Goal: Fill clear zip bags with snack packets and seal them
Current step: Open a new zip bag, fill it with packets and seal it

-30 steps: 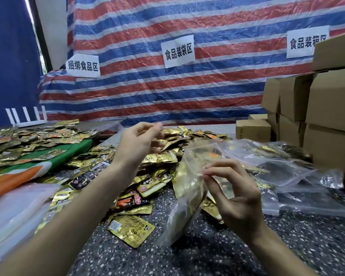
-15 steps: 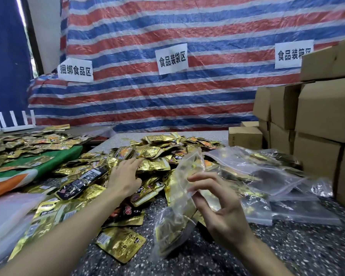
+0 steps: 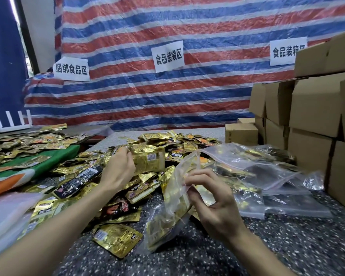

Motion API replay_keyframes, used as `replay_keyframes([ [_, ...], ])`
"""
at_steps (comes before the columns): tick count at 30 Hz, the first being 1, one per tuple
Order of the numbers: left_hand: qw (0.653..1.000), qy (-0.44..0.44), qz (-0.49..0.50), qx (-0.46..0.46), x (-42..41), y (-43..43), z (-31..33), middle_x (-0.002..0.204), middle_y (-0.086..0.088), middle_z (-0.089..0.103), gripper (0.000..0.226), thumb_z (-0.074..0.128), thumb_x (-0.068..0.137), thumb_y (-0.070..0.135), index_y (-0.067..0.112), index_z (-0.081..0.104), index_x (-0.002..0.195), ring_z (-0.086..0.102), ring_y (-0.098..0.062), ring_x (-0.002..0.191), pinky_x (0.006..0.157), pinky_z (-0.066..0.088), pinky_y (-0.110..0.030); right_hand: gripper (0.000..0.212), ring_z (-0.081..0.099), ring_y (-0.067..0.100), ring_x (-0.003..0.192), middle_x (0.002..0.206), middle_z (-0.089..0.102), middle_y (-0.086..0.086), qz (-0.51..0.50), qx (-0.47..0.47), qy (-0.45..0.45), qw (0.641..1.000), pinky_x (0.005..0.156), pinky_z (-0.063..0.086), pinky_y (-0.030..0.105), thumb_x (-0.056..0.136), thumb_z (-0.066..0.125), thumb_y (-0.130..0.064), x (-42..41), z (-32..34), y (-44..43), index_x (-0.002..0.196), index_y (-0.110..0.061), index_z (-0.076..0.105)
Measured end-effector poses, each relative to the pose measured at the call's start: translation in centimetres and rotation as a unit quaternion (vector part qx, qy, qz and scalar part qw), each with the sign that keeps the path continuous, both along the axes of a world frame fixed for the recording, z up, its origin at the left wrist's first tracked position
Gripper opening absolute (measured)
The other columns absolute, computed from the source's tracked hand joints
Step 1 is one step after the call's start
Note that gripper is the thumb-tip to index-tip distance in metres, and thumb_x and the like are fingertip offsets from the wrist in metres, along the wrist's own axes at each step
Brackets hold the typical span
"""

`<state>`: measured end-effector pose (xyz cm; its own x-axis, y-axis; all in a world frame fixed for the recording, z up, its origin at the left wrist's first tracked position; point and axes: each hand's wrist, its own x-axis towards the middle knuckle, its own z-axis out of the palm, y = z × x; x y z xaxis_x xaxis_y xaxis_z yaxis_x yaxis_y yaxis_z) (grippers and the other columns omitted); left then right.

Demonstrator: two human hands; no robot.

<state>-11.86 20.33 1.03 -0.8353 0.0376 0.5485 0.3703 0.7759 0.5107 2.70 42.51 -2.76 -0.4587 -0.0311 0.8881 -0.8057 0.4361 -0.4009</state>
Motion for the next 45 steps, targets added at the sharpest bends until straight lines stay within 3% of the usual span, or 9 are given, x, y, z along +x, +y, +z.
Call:
replay_keyframes([
  [5,0.992,0.039,-0.057,0.105,4.3,0.2,3.5,0.077,-0.004,0.058,0.023,0.043,0.105,0.024,0.018,0.052,0.085,0.053,-0.015,0.061,0.047,0.043,-0.019,0.018,0.062,0.008,0.098,0.100,0.064,-0.005,0.005,0.006,-0.001,1.000,0.083,0.049,0.019,0.089,0.061,-0.014,0.2,0.1,-0.2,0.102,-0.023,0.070],
  [10,0.959,0.059,-0.133,0.243,8.9,0.5,8.9,0.104,-0.008,0.064,0.028,0.055,0.096,0.040,0.014,0.058,0.107,0.065,-0.021,0.093,0.071,0.056,-0.035,0.017,0.061,0.011,0.095,0.097,0.061,-0.004,-0.001,0.017,0.009,1.000,0.081,0.047,0.019,0.088,0.066,-0.004,0.1,0.0,-0.3,0.099,-0.016,0.072],
  [13,0.916,-0.028,-0.242,0.320,11.6,1.2,11.2,0.099,-0.018,0.067,0.039,0.065,0.077,0.040,0.009,0.061,0.100,0.069,-0.031,0.084,0.055,0.059,-0.038,0.014,0.061,0.014,0.093,0.096,0.061,0.000,0.017,0.025,0.014,0.999,0.077,0.049,0.023,0.090,0.063,-0.011,0.3,0.1,-0.4,0.099,-0.015,0.072],
  [16,0.950,-0.049,-0.241,0.195,12.8,1.5,12.2,0.084,-0.009,0.074,0.036,0.071,0.074,0.039,0.010,0.068,0.095,0.073,-0.023,0.071,0.053,0.058,-0.032,0.011,0.062,0.015,0.088,0.093,0.062,0.000,0.029,0.009,0.024,0.999,0.072,0.049,0.024,0.088,0.064,-0.013,0.7,0.0,-0.4,0.093,-0.012,0.073],
  [22,0.985,-0.029,-0.159,0.066,13.1,0.6,12.5,0.095,-0.011,0.073,0.036,0.073,0.072,0.050,0.019,0.073,0.090,0.069,-0.027,0.087,0.085,0.056,-0.054,0.011,0.061,0.019,0.079,0.081,0.061,0.006,-0.011,-0.023,0.074,0.997,0.065,0.050,0.031,0.082,0.065,-0.008,1.1,0.1,-0.2,0.082,-0.003,0.074],
  [27,0.976,-0.138,-0.158,0.057,13.5,1.2,13.3,0.078,-0.008,0.074,0.039,0.076,0.064,0.048,0.014,0.073,0.083,0.071,-0.018,0.060,0.049,0.058,-0.031,0.011,0.063,0.013,0.084,0.087,0.063,0.006,-0.026,-0.008,0.076,0.997,0.068,0.053,0.026,0.082,0.069,-0.010,0.9,0.3,-0.1,0.087,-0.007,0.078],
  [34,0.976,-0.040,-0.028,-0.214,13.2,5.5,12.2,0.098,-0.005,0.065,0.024,0.058,0.095,0.041,0.018,0.055,0.091,0.063,-0.025,0.091,0.079,0.055,-0.041,0.017,0.065,0.020,0.091,0.096,0.065,0.006,0.019,0.031,0.089,0.995,0.075,0.053,0.026,0.089,0.071,-0.015,0.6,0.2,-0.5,0.102,-0.007,0.077],
  [40,0.957,0.029,-0.001,-0.287,12.9,7.6,12.4,0.071,-0.001,0.039,0.030,0.053,0.089,0.013,0.021,0.032,0.069,0.045,-0.029,0.077,0.068,0.036,-0.037,0.017,0.065,0.020,0.088,0.095,0.065,0.007,0.019,0.031,0.102,0.994,0.072,0.053,0.029,0.093,0.065,-0.012,0.6,0.5,-0.5,0.101,-0.003,0.077],
  [45,0.960,0.035,-0.047,-0.273,12.6,8.0,14.4,0.077,0.001,0.053,0.030,0.064,0.086,0.021,0.025,0.041,0.067,0.056,-0.025,0.081,0.065,0.041,-0.032,0.016,0.065,0.020,0.084,0.092,0.065,0.008,0.013,0.040,0.110,0.993,0.068,0.053,0.031,0.092,0.066,-0.011,0.5,0.5,-0.4,0.101,-0.003,0.077],
])
